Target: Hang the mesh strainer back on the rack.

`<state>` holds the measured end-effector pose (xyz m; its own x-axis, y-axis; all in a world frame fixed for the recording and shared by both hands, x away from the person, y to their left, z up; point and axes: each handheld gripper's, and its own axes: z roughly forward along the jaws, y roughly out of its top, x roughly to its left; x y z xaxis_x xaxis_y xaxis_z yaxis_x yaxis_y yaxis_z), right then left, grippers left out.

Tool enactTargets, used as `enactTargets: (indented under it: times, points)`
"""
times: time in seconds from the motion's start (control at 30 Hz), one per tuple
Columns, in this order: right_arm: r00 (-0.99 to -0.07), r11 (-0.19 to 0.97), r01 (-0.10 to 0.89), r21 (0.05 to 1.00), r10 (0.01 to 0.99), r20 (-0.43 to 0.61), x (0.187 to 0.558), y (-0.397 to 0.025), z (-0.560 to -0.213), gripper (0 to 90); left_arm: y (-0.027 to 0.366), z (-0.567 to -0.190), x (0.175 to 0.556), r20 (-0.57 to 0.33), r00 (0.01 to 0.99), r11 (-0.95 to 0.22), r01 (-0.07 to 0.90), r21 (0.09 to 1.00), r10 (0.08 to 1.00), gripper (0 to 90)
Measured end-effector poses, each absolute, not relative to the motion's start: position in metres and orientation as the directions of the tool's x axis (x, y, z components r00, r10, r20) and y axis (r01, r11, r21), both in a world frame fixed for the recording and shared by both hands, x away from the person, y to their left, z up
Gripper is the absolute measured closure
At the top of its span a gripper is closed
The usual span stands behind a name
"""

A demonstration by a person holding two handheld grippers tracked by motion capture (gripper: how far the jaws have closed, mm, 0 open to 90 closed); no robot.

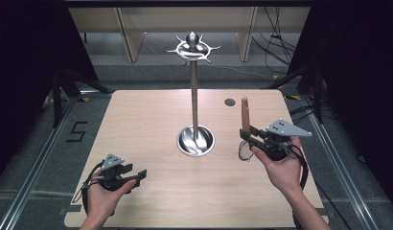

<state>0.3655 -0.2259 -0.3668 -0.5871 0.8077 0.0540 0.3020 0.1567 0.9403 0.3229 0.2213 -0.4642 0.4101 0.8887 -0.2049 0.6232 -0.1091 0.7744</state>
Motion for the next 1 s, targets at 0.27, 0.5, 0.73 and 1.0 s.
enactTargets:
  times: [0.27, 0.5, 0.73, 1.0]
  points:
    - [-0.588, 0.146, 0.323, 0.935, 0.805, 0.078, 0.367, -0.220, -0.365, 69.2, 0.224, -0.464, 0.320, -0.202, 0.405, -0.105, 0.619, 0.778, 0.892, 35.6]
    - [-0.599, 0.156, 0.291, 0.944, 0.799, 0.053, 0.369, -0.220, -0.361, 69.2, 0.224, -0.461, 0.320, -0.168, 0.427, -0.147, 0.612, 0.777, 0.889, 35.5]
    - [-0.589, 0.148, 0.304, 0.941, 0.805, 0.064, 0.371, -0.218, -0.355, 69.2, 0.225, -0.461, 0.320, -0.169, 0.428, -0.152, 0.620, 0.770, 0.888, 35.5]
    - [-0.605, 0.149, 0.263, 0.953, 0.795, 0.043, 0.375, -0.215, -0.349, 69.2, 0.224, -0.461, 0.320, -0.173, 0.428, -0.145, 0.615, 0.775, 0.887, 35.5]
